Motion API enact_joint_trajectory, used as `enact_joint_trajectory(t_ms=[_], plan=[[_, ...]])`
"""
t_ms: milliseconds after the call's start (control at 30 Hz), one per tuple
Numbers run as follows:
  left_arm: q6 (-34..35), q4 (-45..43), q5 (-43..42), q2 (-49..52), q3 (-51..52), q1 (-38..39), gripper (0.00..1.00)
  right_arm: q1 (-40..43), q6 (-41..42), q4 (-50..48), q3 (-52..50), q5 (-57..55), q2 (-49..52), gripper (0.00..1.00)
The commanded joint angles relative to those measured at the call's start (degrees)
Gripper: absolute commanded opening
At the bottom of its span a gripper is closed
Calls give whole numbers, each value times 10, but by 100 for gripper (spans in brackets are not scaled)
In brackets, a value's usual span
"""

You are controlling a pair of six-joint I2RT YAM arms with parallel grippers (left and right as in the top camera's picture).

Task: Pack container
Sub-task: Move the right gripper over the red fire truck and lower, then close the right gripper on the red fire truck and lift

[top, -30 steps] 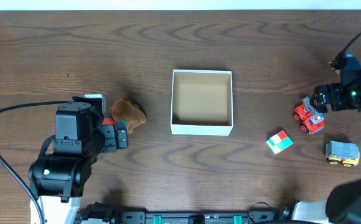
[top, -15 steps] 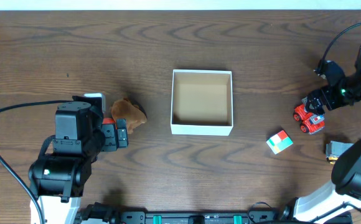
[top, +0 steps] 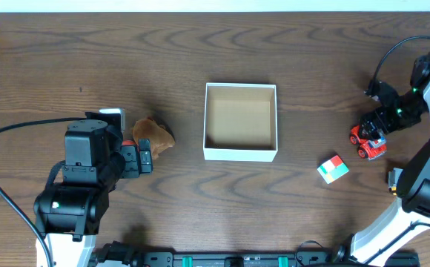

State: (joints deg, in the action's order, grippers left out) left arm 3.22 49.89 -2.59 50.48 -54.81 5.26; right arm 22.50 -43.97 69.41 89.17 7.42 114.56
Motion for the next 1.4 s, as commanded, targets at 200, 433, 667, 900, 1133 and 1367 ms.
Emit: enact_joint_trajectory(t_ms=[200,433,667,900,1133,1367], plan=[[8,-7,1,0,-10,-1,98,-2,19,-6,-5,-1,35,99],[7,-10,1,0,-10,-1,98,-2,28,-16,-24,-1,49,99],[7,-12,1,0,-10,-1,98,-5,58,-30,-37,-1,49,82],[8,-12,1,0,-10,-1,98,-4,84,-30,-37,-1,49,72],[8,-12,1,0,-10,-1,98,-5,92,-30,-37,-1,49,62],[8,-12,1,0,-10,-1,98,-5,119,-35,-37,0,49,53]])
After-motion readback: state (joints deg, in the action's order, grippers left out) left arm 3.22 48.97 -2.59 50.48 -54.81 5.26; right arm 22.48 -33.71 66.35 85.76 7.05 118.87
